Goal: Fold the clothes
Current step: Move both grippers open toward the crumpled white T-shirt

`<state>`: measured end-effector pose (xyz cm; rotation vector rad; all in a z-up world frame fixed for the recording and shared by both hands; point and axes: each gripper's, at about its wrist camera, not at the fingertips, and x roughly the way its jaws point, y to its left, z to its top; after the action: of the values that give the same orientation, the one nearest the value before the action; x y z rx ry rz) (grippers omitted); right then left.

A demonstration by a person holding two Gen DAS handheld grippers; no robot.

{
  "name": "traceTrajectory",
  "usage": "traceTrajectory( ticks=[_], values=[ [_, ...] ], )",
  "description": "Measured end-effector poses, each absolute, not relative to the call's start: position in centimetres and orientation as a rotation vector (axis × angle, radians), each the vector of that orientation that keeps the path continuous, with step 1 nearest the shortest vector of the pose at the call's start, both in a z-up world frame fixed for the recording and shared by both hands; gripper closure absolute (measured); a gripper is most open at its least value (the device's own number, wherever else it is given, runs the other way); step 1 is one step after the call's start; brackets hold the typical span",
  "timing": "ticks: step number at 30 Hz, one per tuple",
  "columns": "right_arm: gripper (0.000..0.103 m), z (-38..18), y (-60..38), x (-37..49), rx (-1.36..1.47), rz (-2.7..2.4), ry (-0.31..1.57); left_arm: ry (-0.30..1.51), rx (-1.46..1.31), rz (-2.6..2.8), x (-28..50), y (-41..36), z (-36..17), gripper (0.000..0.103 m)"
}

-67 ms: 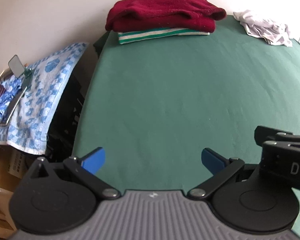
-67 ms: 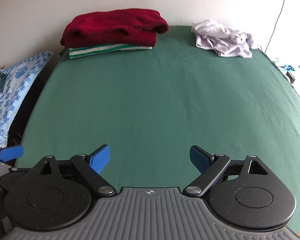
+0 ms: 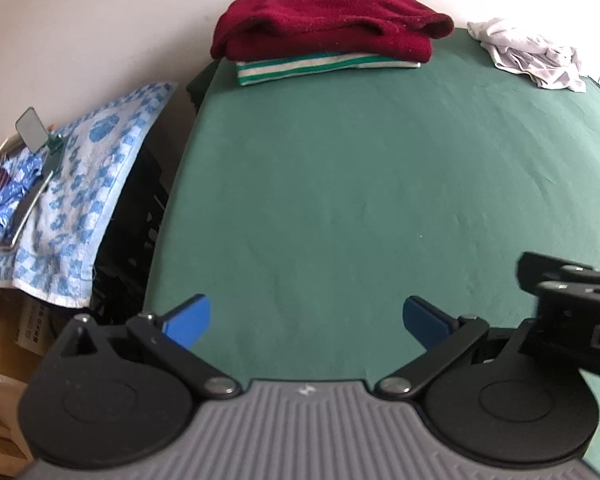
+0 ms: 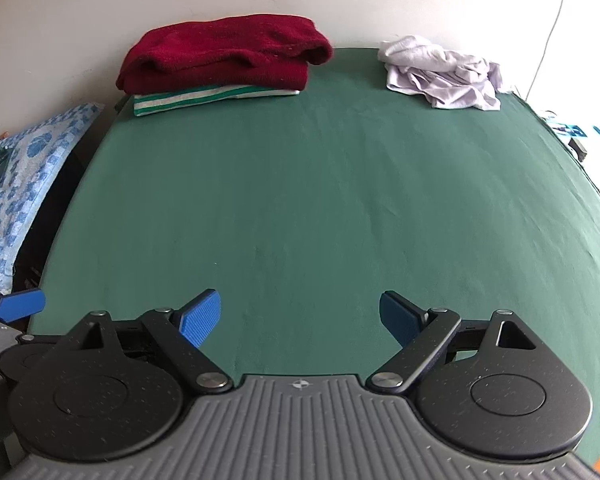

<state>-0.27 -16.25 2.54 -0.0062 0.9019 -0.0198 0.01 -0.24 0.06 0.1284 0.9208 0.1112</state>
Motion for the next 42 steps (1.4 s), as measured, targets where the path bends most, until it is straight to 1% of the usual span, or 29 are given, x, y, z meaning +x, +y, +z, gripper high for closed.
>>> traceTrajectory(
  ticks=[3, 7, 9, 11, 16, 24, 32, 42],
  values=[
    [0.014, 2.6, -16.0, -0.1, 0.0, -0.027, 0.888, 0.942, 0.105, 0.096, -0.1, -2.2, 0.3, 0.001],
    [0.014, 2.4, -17.3, -0.9, 0.063, -0.014, 0.861, 0.99, 0.056, 0.065, 1.3, -2.7, 0.0, 0.001],
    [0.014, 2.2, -18.6, -1.4, 0.067, -0.018, 0.873, 0.98, 0.077, 0.063, 1.4, -3.4, -0.3, 0.001],
    [0.014, 2.1, -18.9, -0.2, 0.051, -0.021, 0.915, 0.98, 0.075, 0.071, 1.7, -3.6, -0.4, 0.001],
    [0.014, 1.4, -20.8, 1.2, 0.014, 0.069, 0.948, 0.989, 0.054, 0.136, 2.2, -4.7, -0.7, 0.001],
    [0.015, 0.4, -23.9, 3.5, -0.047, 0.213, 0.998, 1.056, -0.065, 0.254, 2.7, -7.8, -1.8, 0.001],
    [0.015, -0.1, -30.7, 5.8, -0.011, 0.232, 1.006, 1.028, -0.028, 0.317, 2.3, -14.7, -1.1, 0.001],
    [0.015, 0.4, -33.8, 6.7, 0.008, 0.252, 0.985, 1.01, -0.011, 0.323, 3.3, -17.6, -0.1, 0.001]
  ],
)
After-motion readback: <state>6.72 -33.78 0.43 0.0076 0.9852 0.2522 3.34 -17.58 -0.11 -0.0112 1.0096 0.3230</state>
